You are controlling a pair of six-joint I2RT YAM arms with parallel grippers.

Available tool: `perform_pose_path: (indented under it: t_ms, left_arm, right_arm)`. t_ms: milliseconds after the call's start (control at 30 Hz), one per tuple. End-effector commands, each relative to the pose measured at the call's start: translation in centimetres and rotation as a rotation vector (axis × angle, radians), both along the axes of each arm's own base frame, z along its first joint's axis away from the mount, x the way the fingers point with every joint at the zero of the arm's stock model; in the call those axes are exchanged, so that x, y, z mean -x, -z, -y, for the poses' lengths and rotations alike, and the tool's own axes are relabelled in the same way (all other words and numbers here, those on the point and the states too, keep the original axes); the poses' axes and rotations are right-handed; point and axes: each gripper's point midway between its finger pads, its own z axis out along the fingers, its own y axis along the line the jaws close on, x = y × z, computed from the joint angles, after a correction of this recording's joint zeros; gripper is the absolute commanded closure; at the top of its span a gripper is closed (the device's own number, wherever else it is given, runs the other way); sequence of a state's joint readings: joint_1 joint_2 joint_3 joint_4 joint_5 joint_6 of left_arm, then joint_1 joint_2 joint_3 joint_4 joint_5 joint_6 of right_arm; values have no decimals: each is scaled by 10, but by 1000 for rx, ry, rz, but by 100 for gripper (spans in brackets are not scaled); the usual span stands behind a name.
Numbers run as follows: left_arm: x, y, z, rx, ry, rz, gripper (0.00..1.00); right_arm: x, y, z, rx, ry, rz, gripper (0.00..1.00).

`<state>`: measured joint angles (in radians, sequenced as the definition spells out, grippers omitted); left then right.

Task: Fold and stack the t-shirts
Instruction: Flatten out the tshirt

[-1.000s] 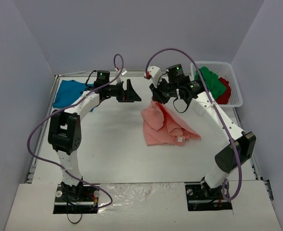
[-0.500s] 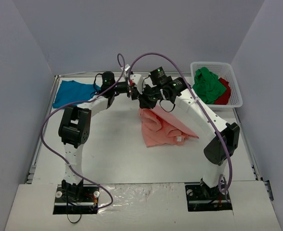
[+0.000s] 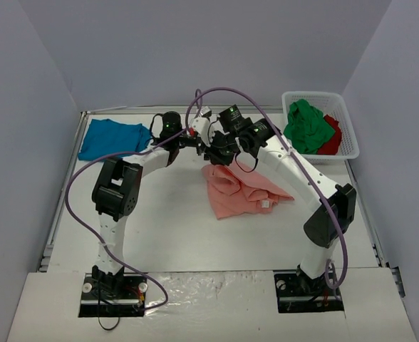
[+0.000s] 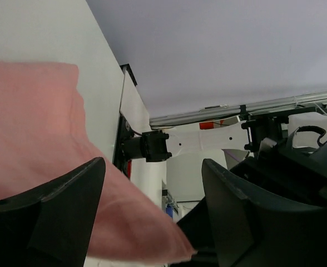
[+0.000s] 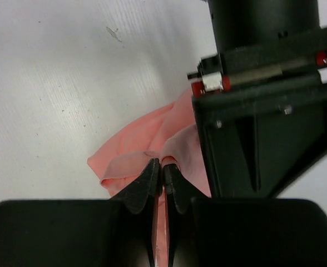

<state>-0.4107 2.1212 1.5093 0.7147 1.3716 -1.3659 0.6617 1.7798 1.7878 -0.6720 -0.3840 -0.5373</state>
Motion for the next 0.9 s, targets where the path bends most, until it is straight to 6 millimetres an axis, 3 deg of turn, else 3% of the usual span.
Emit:
perform_pose_path:
  t_ms: [0, 167, 400, 667, 867]
  left_arm:
    - [10, -21, -21, 23, 58, 8, 32]
    - [13, -27, -33, 18, 46, 9, 34]
    - [28, -5, -30, -31, 56, 1, 46]
    - [53, -14, -23, -39, 121, -2, 45]
    - [62, -21, -26, -33, 144, 2, 34]
  right_arm:
    - [6, -25, 17, 8, 18, 75, 100]
    - [6, -25, 27, 35, 39, 98, 100]
    - [1, -29, 31, 50, 62, 127, 100]
    - [-4, -24, 36, 80, 77, 138, 100]
    - [-5, -18, 38, 99, 81, 134, 100]
